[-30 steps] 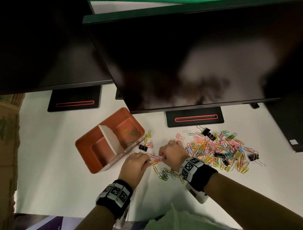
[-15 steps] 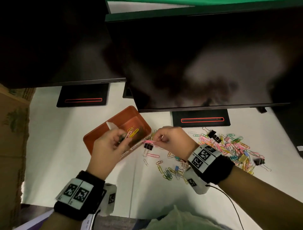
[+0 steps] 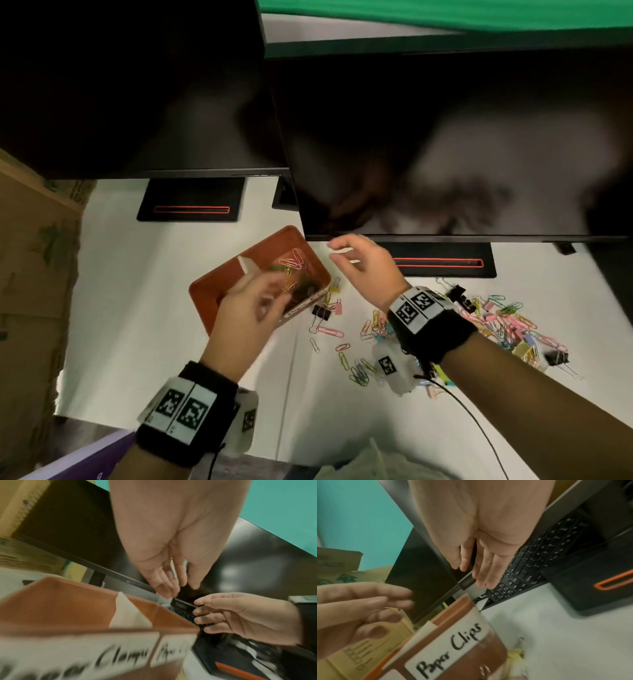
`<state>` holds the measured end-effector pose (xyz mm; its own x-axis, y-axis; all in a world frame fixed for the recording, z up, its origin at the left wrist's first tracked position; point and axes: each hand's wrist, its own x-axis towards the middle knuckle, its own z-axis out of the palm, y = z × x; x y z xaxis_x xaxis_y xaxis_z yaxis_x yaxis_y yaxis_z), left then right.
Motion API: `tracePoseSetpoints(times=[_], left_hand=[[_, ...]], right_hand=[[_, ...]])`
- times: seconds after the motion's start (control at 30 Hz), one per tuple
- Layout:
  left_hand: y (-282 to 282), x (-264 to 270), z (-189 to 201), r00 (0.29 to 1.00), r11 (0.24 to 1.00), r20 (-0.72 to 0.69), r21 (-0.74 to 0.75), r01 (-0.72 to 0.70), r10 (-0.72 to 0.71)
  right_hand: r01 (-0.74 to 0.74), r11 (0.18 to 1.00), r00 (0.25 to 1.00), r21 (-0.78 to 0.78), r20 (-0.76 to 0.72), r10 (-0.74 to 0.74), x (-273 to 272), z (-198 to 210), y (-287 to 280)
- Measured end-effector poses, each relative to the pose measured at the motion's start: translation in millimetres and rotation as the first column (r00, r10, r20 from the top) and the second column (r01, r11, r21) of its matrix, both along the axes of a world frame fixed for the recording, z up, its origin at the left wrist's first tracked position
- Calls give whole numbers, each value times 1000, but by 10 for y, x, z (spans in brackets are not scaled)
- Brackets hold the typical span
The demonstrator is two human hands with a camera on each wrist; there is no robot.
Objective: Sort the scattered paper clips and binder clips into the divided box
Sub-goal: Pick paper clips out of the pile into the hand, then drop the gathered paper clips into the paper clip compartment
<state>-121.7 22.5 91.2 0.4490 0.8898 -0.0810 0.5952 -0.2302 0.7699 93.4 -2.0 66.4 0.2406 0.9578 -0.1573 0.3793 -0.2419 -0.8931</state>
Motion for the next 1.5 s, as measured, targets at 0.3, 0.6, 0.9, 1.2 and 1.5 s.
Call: tracePoseSetpoints(times=[0.3,0.6,0.9,1.2,1.5], left_hand=[[-594,81,-818,904,916,-153,-123,383,-399],[-552,306,-1159,851,892,-311,20,452,-424],[-542,272,-1284,909,926,-214,46,374,-357],[-529,252,-1157,875,905,-282,49,423,-393],[-529,-127,-1043,973,994,-205,-68,90,-102]], right_hand=[[-219,931,926,-291,239,293,177,-501,-299],[-397,808,730,-436,384,566,-3,-645,-220],[-375,797,774,-473,314,550,140,-629,-297],[-394,817,714,-422,420,561,-155,-709,-61],[-413,735,657,-538,382,649,-95,-686,-84]])
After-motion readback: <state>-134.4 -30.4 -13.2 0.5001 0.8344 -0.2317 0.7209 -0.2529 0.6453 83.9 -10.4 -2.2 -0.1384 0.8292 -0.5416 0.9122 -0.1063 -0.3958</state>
